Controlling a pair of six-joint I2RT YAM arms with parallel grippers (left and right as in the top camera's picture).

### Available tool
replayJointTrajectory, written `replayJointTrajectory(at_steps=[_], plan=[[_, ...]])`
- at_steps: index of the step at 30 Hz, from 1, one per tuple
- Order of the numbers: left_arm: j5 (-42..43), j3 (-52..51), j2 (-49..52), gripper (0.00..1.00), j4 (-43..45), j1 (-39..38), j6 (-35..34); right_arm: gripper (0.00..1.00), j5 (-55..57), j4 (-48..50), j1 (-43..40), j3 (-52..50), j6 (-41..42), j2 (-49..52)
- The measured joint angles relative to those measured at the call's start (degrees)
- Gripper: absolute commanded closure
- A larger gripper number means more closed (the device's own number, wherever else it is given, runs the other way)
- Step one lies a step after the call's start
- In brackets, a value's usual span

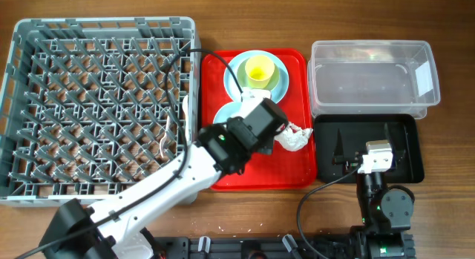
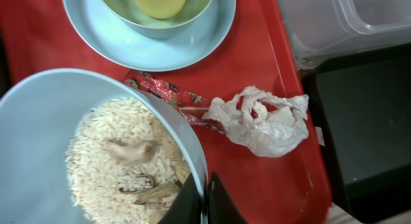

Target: Sort waste into correct bins and load items into the dishwasher rack

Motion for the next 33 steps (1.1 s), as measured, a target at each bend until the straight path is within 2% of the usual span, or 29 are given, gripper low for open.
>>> replayJointTrajectory(at_steps=[5, 10, 17, 24, 29, 33], plan=[[10.23, 0.35, -0.33, 0.96, 0.15, 7.06, 2.95, 0.0, 0.0, 0.0, 0.0, 0.0, -0.02, 0.0], [15.21, 2.86, -0.37, 0.96, 0.26, 13.49, 4.28, 0.0, 0.0, 0.0, 0.0, 0.0, 0.0, 0.0], [16.94, 3.02, -0.37, 0.96, -1.46, 13.16, 5.31, 0.0, 0.0, 0.0, 0.0, 0.0, -0.02, 0.0], [17.09, 3.1, 0.61, 0.96, -7.32, 6.25, 5.29, 0.0, 0.0, 0.0, 0.0, 0.0, 0.0, 0.0], [17.29, 3.23, 7.93, 0.96, -4.37, -2.99, 5.29, 0.0, 0.0, 0.0, 0.0, 0.0, 0.0, 0.0], [15.32, 3.23, 12.63, 0.96, -2.93, -6.6, 5.29, 0.0, 0.0, 0.0, 0.0, 0.0, 0.0, 0.0]])
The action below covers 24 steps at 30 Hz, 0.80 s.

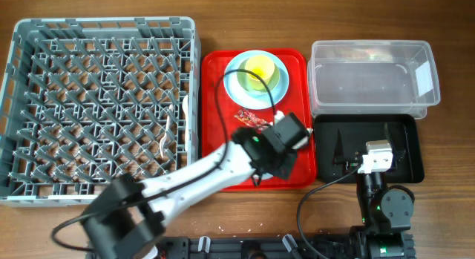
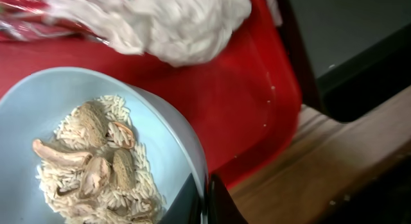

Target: Sort waste into correct bins and load items into the dishwasher rack

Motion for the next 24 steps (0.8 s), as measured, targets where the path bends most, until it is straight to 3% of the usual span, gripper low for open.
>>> replayJointTrajectory(at_steps=[3, 5, 6, 14, 15, 16, 17, 18, 19, 24], plan=[[-1.27, 0.0, 2.51, 0.89, 0.28, -1.4, 0.04, 0.0, 0.0, 0.0, 0.0, 0.0, 0.0, 0.0], [-1.7, 0.0, 2.64, 0.74, 0.46, -1.57, 0.07, 0.0, 0.0, 0.0, 0.0, 0.0, 0.0, 0.0], [-1.95, 0.0, 2.64, 0.6, 0.85, -1.49, 0.2, 0.0, 0.0, 0.0, 0.0, 0.0, 0.0, 0.0], [-2.54, 5.88, -2.64, 0.5, 1.09, 6.19, 0.52, 0.0, 0.0, -0.02, 0.0, 0.0, 0.0, 0.0], [-2.54, 6.62, -4.55, 0.33, 1.18, 7.78, 0.52, 0.0, 0.0, 0.0, 0.0, 0.0, 0.0, 0.0], [-2.58, 7.08, -6.38, 0.24, 1.27, 9.46, 0.63, 0.0, 0.0, -0.02, 0.0, 0.0, 0.0, 0.0], [-2.56, 7.34, -8.26, 0.22, 1.22, 11.45, 0.81, 0.0, 0.0, 0.0, 0.0, 0.0, 0.0, 0.0], [-2.62, 7.48, -9.57, 0.05, 0.96, 12.98, 0.98, 0.0, 0.0, 0.0, 0.0, 0.0, 0.0, 0.0], [-2.75, 7.67, -10.93, 0.0, 0.13, 15.28, 0.85, 0.0, 0.0, -0.02, 0.0, 0.0, -0.02, 0.0], [-3.04, 7.8, -13.53, 0.0, -6.88, 27.65, 0.83, 0.0, 0.0, 0.2, 0.0, 0.0, -0.02, 0.0]])
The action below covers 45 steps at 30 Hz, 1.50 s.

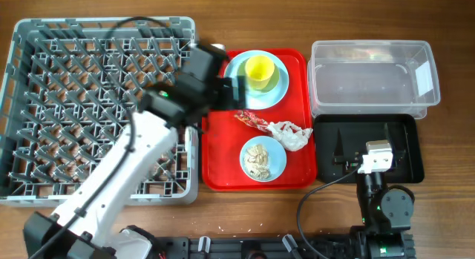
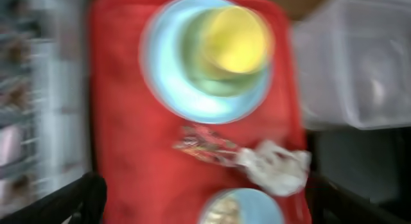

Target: Sort waste into correct bins and load items into the dishwasher rack

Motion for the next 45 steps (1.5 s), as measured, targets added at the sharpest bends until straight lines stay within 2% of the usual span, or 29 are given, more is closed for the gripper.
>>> replayJointTrajectory(at_steps=[4, 7, 10, 13, 18, 22, 28, 31, 32, 33, 34, 36, 39, 45], plan=[[-0.37, 0.0, 0.0, 0.0, -3.04, 7.21, 0.0, 0.0, -0.28, -0.02, 0.0, 0.0, 0.02, 0.0], [-0.42, 0.0, -0.04, 0.0, -3.23, 11.13, 0.0, 0.0, -4.57, 0.22, 0.0, 0.0, 0.04, 0.0], [-0.42, 0.0, -0.35, 0.0, -3.23, 12.85, 0.0, 0.0, -8.94, 4.81, 0.0, 0.0, 0.96, 0.0], [-0.39, 0.0, -0.48, 0.0, -3.26, 12.83, 0.0, 0.0, -10.6, 7.96, 0.0, 0.04, 5.97, 0.0], [-0.37, 0.0, -0.55, 0.0, -3.28, 12.83, 0.0, 0.0, -14.32, 6.38, 0.0, 4.39, 19.12, 0.39], [-0.39, 0.0, -0.55, 0.0, -3.26, 12.85, 0.0, 0.0, -17.75, -3.28, 0.0, 18.73, 24.52, 7.21], [-0.39, 0.0, -0.63, 0.0, -3.28, 12.83, 0.0, 0.0, -27.87, -33.66, 0.0, 47.95, 20.37, 28.72], [-0.39, 0.0, -0.66, 0.0, -3.34, 12.83, 0.0, 0.0, -32.76, -37.62, 0.0, 57.4, 20.87, 38.49], [-0.39, 0.0, -0.66, 0.0, -3.32, 12.85, 0.0, 0.07, -35.87, -38.14, -0.09, 58.75, 22.53, 40.7], [-0.39, 0.0, -0.66, 0.0, -3.32, 12.85, 0.0, 0.27, -39.06, -38.49, -0.11, 59.21, 24.28, 42.38], [-0.39, 0.0, -0.66, 0.0, -3.3, 12.85, 0.0, 0.34, -42.66, -39.8, -0.11, 59.32, 25.88, 44.15], [-0.39, 0.0, -0.66, 0.0, -3.3, 12.85, 0.0, 0.39, -46.18, -45.33, 0.2, 59.08, 29.64, 48.04], [-0.39, 0.0, -0.66, 0.0, -3.28, 12.85, 0.0, 0.48, -41.92, -49.77, 2.64, 56.68, 32.11, 50.8], [-0.39, 0.0, -0.66, 0.0, -3.3, 12.85, 0.0, 0.48, -28.09, -51.87, 12.72, 51.28, 35.12, 53.79]])
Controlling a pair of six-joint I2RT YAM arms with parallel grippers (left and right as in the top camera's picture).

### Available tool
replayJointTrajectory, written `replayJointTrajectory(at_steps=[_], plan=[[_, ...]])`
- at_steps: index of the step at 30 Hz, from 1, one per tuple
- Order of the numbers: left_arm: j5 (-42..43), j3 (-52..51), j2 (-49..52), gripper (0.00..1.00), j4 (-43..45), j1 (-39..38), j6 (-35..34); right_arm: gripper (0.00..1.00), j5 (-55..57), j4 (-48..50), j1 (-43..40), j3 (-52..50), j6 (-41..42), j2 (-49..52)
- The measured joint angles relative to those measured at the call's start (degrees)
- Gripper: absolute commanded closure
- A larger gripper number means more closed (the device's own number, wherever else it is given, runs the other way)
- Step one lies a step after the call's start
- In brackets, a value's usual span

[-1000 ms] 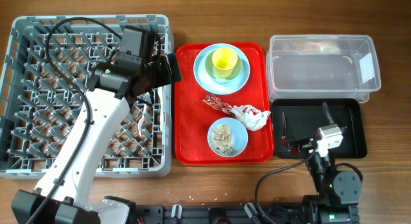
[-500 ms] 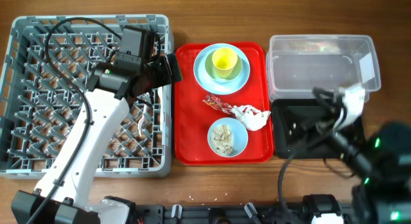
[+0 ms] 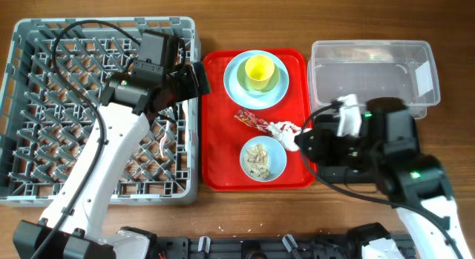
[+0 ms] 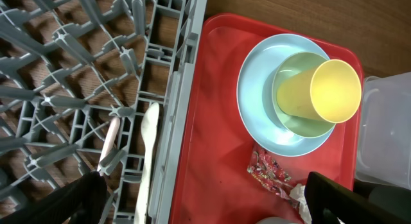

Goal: Sort waste into correct bins and load items into the dishwasher rack
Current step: 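Reach the right gripper to the crumpled tissue and grasp it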

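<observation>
A pale blue bowl of rice and food scraps stands at the front of the red tray. Beside it lie a crumpled white napkin and a red wrapper. At the back of the tray a yellow cup sits in a green bowl on a blue plate. My left gripper hangs open and empty over the rack's right edge. My right gripper is at the napkin's right side; its jaws are unclear.
The grey dishwasher rack fills the left side, with white cutlery lying near its right wall. A clear plastic bin stands at the back right. A black bin lies in front of it, under my right arm.
My right arm was parked at the table's front right and now reaches over the black bin to the napkin. My left gripper has shifted a little left over the rack, still open.
My left gripper was shut on the rim of the rice bowl at the tray's middle, then held it near the tray's front right corner. Later the bowl stood at the tray's front and the gripper was open near the rack. Now my right gripper is at the napkin.
</observation>
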Motion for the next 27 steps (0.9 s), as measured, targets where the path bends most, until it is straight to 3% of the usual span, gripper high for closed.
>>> replayJointTrajectory(at_steps=[8, 11, 17, 27], plan=[[0.02, 0.0, 0.0, 0.0, 0.0, -0.02, 0.0, 0.4, 16.46, 1.55, 14.86, -0.59, 2.64, 11.47], [0.0, 0.0, 0.0, 0.0, 0.02, -0.02, 0.0, 0.32, 23.06, 4.46, 15.19, -0.61, 5.64, 18.05], [0.0, 0.0, 0.0, 0.0, 0.02, 0.0, 0.0, 0.32, 27.34, 15.5, 15.21, -0.63, 12.96, 28.76], [0.0, 0.0, 0.0, 0.0, 0.02, 0.0, 0.0, 0.32, 34.62, 19.65, 15.21, -0.63, 25.55, 33.07]])
